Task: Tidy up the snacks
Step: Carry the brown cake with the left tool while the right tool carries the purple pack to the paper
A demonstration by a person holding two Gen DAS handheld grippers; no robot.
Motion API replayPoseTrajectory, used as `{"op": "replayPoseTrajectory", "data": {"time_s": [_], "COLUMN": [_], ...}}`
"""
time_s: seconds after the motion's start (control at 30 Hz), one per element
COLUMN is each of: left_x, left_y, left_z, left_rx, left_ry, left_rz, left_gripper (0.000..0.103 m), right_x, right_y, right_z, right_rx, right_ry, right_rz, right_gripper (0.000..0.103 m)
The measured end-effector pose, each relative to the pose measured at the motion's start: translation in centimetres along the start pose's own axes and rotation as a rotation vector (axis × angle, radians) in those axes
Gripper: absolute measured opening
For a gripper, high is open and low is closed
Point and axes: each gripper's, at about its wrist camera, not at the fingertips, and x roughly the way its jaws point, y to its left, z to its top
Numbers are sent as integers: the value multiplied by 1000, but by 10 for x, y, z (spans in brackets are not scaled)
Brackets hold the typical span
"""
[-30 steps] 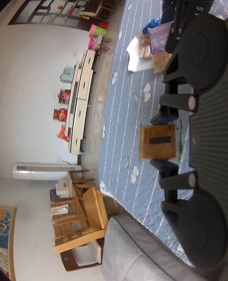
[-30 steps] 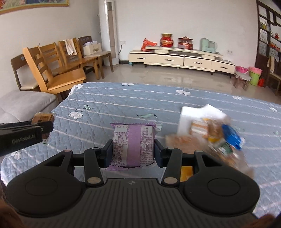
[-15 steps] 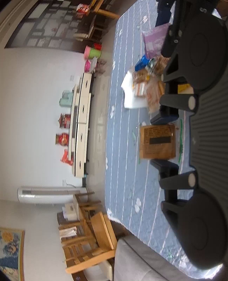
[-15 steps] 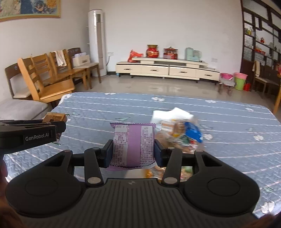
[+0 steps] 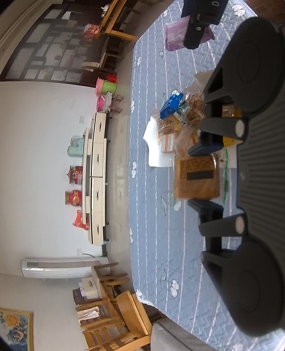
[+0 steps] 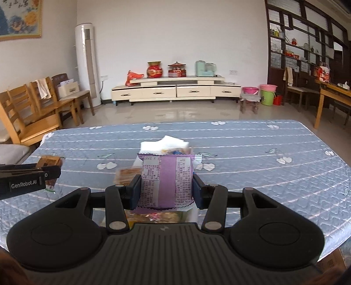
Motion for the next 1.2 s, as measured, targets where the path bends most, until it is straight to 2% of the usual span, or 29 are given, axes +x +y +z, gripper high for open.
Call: {"op": "replayPoseTrajectory", "data": {"time_s": [0.33, 0.67, 1.2], "left_x": [19, 60, 119], "left_y": [-18, -31, -41], "left_z": [9, 24, 45], "left_rx": [38, 57, 63], "left_ry": [6, 26, 58], "left_rz": [-22, -58, -82], "left_gripper": [41, 41, 41], "right_x": [24, 59, 110], "right_y": [-11, -19, -8], "right_z": [-4, 13, 31], "right_rx": [10, -7, -33], "right_ry": [27, 36, 65], "right_rz": [25, 57, 71], "right_gripper": [58, 58, 58]}}
